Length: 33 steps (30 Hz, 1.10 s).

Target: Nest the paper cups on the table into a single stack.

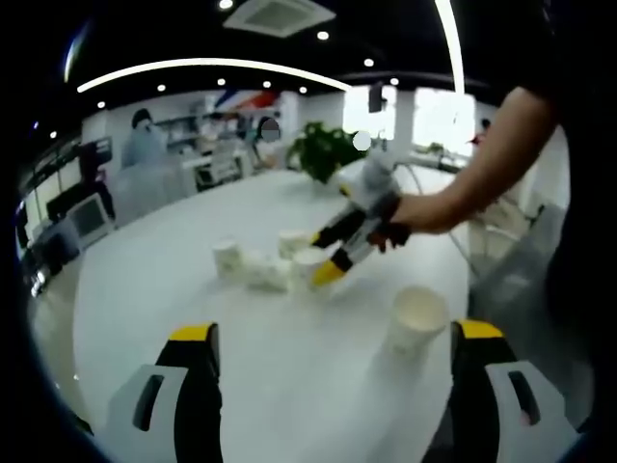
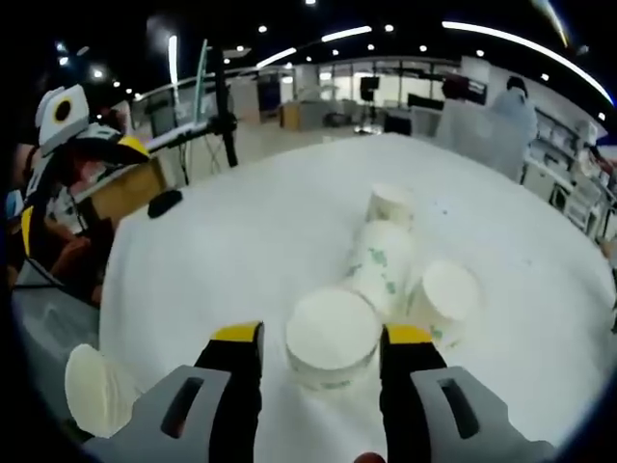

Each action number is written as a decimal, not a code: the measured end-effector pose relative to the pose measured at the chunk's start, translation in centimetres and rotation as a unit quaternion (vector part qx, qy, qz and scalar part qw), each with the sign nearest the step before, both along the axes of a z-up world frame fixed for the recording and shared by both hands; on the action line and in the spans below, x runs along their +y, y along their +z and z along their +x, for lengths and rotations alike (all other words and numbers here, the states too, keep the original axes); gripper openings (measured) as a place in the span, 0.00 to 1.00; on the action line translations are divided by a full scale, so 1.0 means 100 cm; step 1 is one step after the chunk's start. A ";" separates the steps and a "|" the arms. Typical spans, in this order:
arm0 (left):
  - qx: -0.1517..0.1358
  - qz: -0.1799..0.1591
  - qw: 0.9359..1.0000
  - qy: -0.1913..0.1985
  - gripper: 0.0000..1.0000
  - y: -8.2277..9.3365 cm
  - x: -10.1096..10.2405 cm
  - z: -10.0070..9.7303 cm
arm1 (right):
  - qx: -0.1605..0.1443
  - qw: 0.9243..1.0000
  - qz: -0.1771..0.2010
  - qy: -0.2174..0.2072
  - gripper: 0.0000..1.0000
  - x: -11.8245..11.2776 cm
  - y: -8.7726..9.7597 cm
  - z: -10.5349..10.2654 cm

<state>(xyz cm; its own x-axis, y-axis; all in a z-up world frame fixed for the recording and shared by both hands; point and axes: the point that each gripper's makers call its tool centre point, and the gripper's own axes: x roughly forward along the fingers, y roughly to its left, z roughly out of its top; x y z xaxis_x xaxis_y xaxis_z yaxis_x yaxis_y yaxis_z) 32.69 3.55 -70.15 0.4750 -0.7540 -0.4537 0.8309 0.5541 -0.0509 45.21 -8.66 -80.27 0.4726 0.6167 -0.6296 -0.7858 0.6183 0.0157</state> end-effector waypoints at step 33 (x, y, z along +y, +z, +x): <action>-0.007 0.002 1.000 -0.003 0.98 0.009 0.005 -0.002 | 0.001 1.000 0.001 0.013 0.35 -0.012 0.020 -0.018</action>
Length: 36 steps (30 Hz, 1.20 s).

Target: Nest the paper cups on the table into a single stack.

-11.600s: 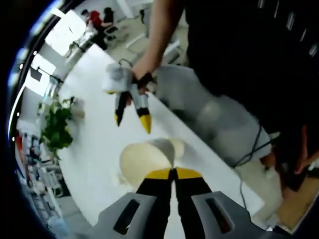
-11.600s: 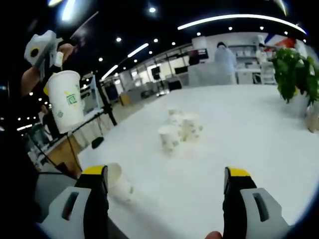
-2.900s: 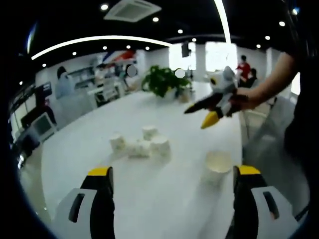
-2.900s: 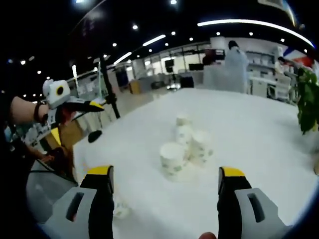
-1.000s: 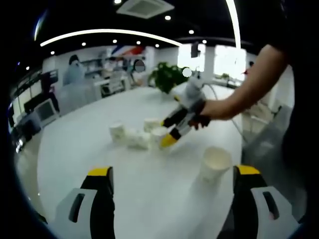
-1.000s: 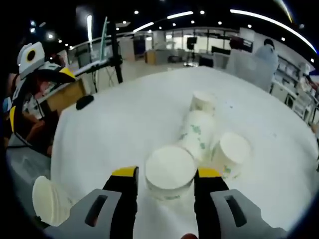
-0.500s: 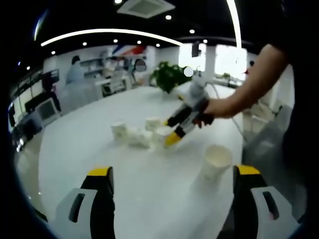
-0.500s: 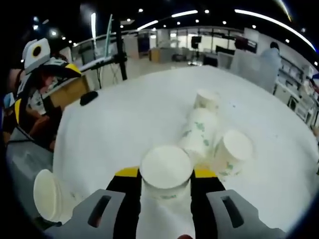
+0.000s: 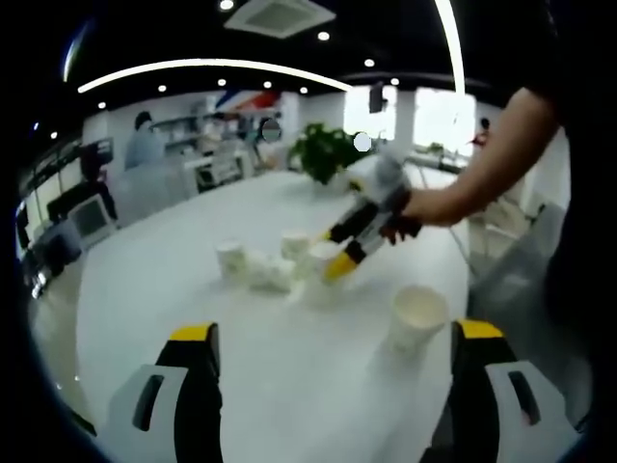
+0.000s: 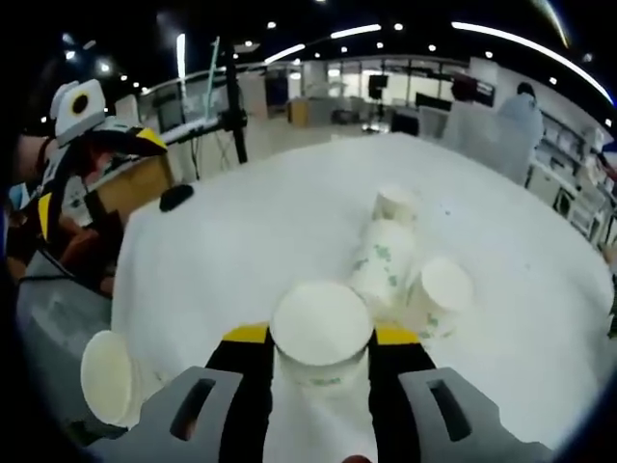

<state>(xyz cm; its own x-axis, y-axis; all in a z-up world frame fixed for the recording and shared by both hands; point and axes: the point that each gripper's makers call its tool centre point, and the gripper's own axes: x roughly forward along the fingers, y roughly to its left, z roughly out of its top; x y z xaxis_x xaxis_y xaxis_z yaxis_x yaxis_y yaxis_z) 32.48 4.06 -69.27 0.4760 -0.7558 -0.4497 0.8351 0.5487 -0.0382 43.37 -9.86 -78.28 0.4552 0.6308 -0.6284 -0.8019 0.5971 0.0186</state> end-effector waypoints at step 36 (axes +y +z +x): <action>-0.010 -0.012 1.000 -0.004 0.98 0.011 -0.011 -0.008 | -0.073 0.994 0.086 -0.013 0.35 -0.017 0.107 -0.035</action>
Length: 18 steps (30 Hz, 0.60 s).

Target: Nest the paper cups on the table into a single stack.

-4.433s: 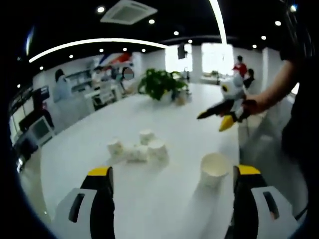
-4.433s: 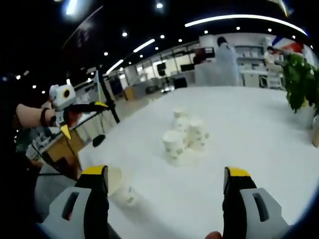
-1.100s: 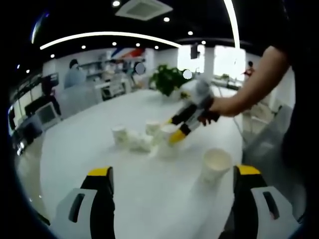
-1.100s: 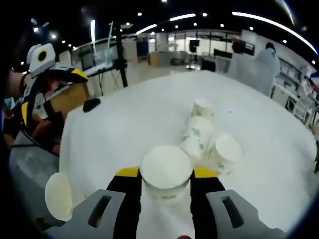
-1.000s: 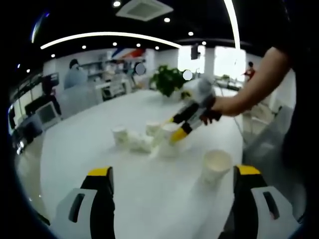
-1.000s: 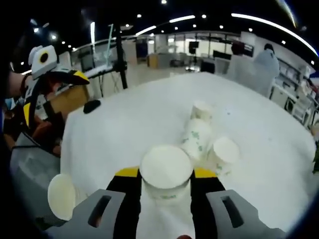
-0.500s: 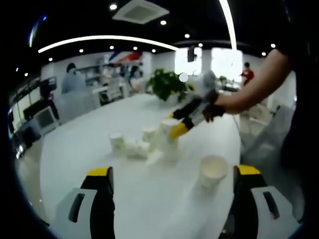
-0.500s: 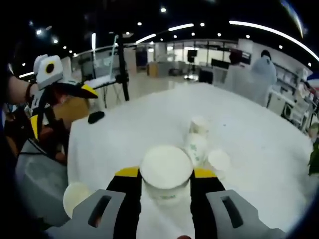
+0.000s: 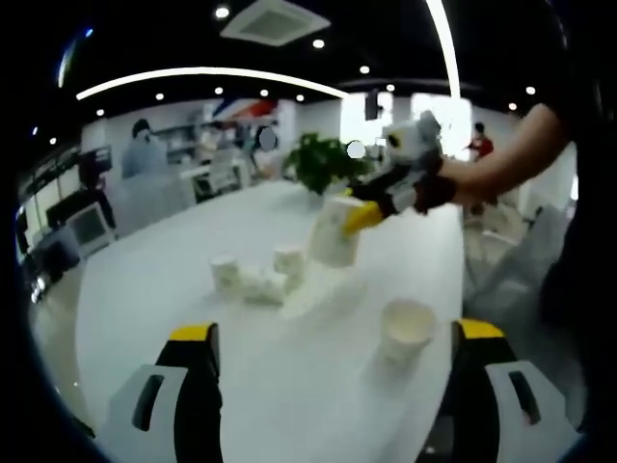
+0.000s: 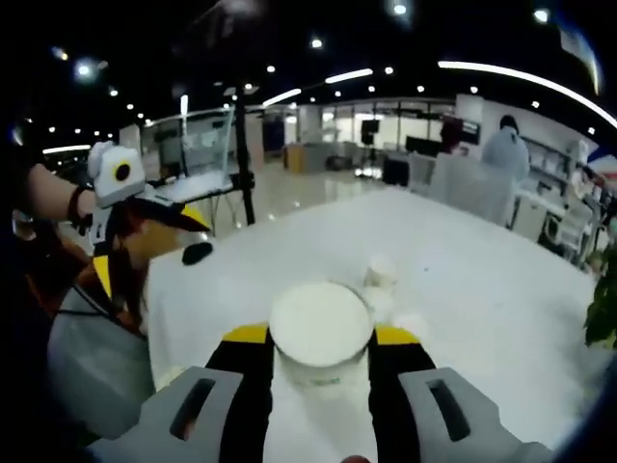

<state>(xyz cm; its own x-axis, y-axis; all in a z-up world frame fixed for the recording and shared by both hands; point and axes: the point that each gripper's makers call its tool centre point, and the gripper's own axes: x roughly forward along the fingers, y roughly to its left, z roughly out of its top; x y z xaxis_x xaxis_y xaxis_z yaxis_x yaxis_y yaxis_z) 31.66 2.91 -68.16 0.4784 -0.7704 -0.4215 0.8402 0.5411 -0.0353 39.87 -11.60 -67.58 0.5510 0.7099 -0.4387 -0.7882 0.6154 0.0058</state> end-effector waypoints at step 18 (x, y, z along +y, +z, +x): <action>0.020 -0.022 0.999 0.012 0.98 -0.004 -0.007 -0.015 | -0.018 0.999 0.035 -0.003 0.35 -0.008 0.030 -0.022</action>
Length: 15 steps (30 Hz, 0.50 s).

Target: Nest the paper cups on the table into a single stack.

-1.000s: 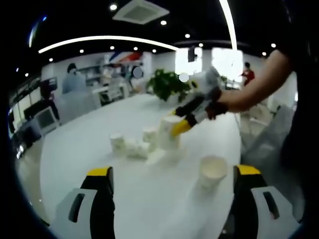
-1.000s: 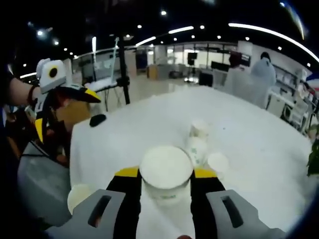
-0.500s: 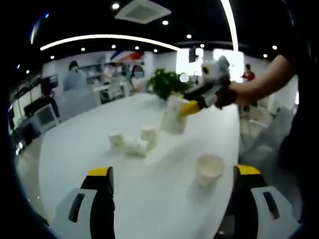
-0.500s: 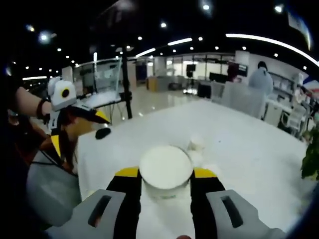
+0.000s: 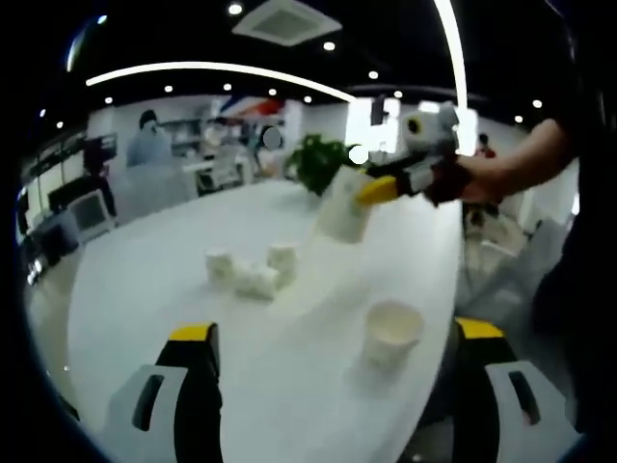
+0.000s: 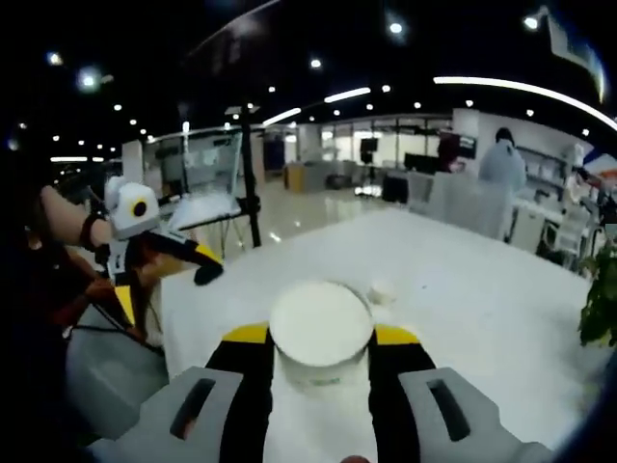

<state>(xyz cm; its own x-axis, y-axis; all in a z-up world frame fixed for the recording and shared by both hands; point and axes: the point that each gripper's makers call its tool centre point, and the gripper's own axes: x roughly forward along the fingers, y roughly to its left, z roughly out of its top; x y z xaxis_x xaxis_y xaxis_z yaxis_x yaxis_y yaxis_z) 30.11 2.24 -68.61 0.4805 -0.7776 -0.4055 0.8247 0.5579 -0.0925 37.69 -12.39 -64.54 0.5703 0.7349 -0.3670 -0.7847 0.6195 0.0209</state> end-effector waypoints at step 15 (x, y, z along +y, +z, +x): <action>0.009 -0.007 1.000 0.004 0.98 -0.006 -0.002 -0.004 | -0.009 0.999 0.047 -0.007 0.35 -0.005 0.024 -0.013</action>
